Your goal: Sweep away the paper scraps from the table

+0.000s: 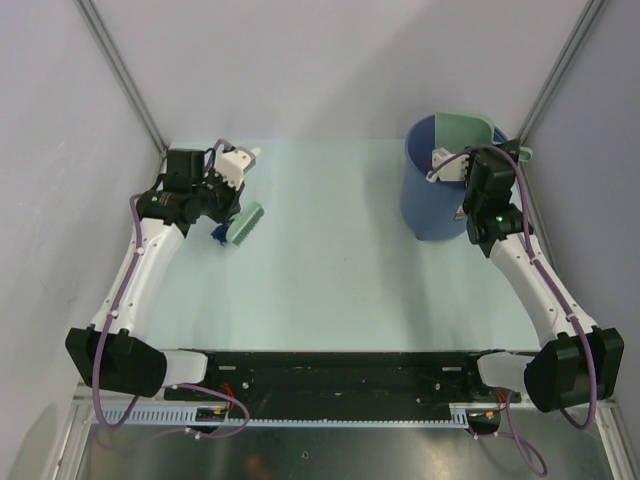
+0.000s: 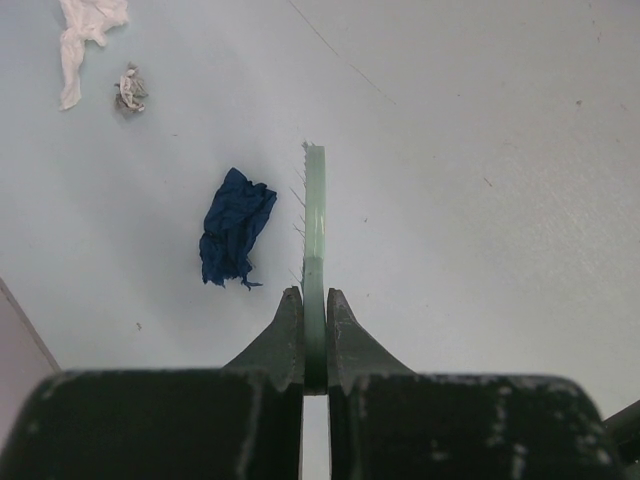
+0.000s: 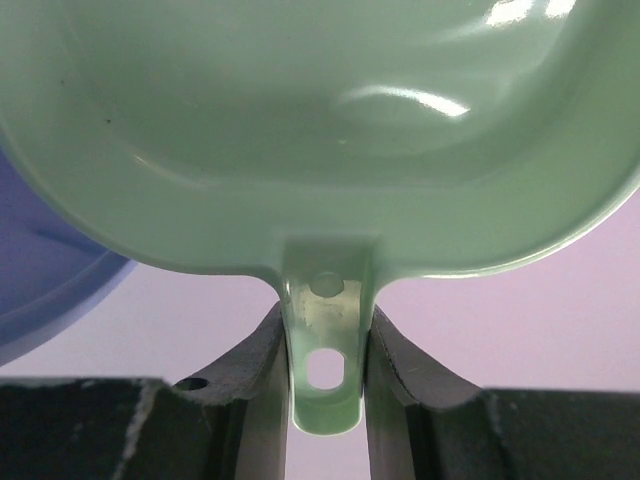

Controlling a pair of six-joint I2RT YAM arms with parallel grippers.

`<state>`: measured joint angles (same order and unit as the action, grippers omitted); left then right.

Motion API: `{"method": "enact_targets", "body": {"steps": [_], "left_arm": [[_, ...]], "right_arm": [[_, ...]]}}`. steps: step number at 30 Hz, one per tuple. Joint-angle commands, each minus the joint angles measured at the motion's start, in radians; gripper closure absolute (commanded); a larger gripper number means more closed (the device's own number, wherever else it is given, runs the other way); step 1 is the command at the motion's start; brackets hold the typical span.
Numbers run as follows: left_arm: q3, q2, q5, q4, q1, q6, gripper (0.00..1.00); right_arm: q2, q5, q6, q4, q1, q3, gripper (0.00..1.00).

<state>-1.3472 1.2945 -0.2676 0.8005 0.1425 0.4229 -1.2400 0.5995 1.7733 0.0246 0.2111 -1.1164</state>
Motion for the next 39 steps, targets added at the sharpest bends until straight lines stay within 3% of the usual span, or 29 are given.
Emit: {"method": "enact_targets", "body": {"steps": [1, 4, 13, 16, 20, 21, 24, 33, 39], "left_arm": [[-0.02, -0.038, -0.005, -0.004, -0.004, 0.024, 1.0], [-0.021, -0.037, -0.002, -0.003, -0.004, 0.025, 1.0], [-0.041, -0.023, 0.096, -0.004, -0.004, 0.025, 1.0], [-0.046, -0.021, 0.116, -0.004, -0.006, 0.02, 1.0], [-0.05, -0.02, 0.183, -0.004, -0.006, 0.013, 1.0], [-0.053, -0.021, 0.197, -0.006, -0.009, 0.008, 1.0], [-0.058, -0.026, 0.26, -0.007, -0.021, 0.011, 1.0], [-0.041, -0.011, 0.415, -0.055, -0.101, 0.036, 1.0], [-0.018, 0.035, 0.433, -0.087, -0.139, 0.04, 1.0]], "right_arm": [[0.005, -0.089, 0.273, 0.033, -0.013, -0.005, 1.0], [-0.007, -0.081, 0.25, -0.084, -0.024, -0.006, 1.0], [-0.039, 0.022, 0.152, -0.19, -0.062, -0.019, 1.0], [-0.038, 0.032, 0.051, -0.192, -0.058, -0.042, 1.0], [-0.035, 0.02, -0.376, 0.015, -0.036, -0.26, 1.0], [-0.032, 0.005, -0.575, 0.116, -0.023, -0.308, 1.0], [-0.027, -0.095, -0.875, 0.335, 0.032, -0.455, 1.0], [-0.202, -0.177, -1.297, 0.773, 0.453, -0.629, 1.0], [-0.476, -0.437, -1.557, 0.997, 0.596, -0.711, 1.0]]}}
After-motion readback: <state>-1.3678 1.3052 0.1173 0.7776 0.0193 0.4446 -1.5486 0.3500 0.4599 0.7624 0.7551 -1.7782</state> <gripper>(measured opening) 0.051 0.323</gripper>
